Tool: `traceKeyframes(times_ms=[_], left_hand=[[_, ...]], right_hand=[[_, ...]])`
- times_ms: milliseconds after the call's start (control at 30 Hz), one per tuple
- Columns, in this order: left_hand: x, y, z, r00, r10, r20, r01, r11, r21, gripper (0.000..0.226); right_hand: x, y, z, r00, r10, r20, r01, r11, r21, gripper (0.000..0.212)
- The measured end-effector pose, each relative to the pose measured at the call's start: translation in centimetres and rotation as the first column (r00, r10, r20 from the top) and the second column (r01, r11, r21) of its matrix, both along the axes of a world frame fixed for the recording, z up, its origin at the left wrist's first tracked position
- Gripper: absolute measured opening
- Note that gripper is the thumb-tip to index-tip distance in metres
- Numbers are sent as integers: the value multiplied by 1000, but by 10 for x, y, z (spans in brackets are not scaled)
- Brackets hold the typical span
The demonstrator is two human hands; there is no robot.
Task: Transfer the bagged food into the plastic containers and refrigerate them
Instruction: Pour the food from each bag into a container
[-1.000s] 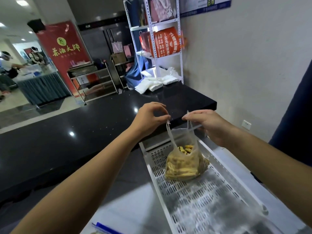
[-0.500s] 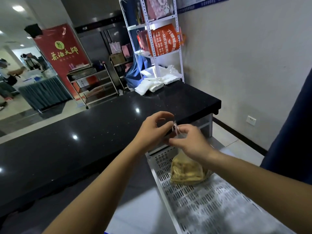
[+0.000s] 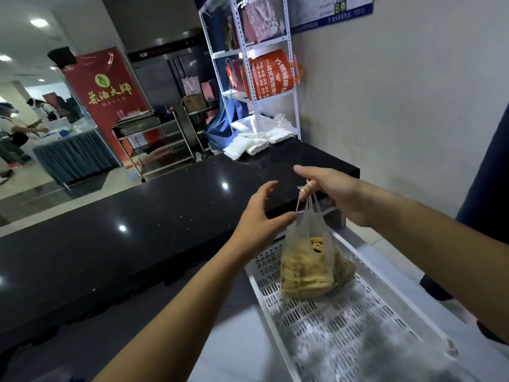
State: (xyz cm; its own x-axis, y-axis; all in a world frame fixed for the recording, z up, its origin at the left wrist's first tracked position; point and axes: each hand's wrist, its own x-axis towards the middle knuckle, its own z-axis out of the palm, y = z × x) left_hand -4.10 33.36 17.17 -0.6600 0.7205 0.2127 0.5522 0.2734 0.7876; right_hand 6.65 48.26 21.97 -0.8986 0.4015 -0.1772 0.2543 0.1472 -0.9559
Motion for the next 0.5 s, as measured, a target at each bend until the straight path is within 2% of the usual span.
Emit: traceKeyframes(times_ms=[133, 300, 367, 467, 500], left_hand=[[6, 18, 7, 999, 34, -5, -34, 999, 0, 89], [0, 44, 17, 994, 24, 109, -38, 992, 120, 71], [-18, 58, 11, 997, 48, 53, -54, 991, 125, 68], [1, 53, 32, 977, 148, -154, -132, 985, 112, 67], [12, 46, 40, 964, 179, -196, -157, 980, 121, 68]], right_hand=[[8, -11, 33, 998, 66, 14, -68, 979, 192, 55], [20, -31, 65, 989, 124, -84, -98, 960, 263, 42], [28, -36, 70, 987, 109, -118, -68, 948, 311, 45], [44, -39, 61, 986, 32, -165, 32, 927, 374, 67], [51, -39, 56, 981, 9, -192, 65, 925, 375, 69]])
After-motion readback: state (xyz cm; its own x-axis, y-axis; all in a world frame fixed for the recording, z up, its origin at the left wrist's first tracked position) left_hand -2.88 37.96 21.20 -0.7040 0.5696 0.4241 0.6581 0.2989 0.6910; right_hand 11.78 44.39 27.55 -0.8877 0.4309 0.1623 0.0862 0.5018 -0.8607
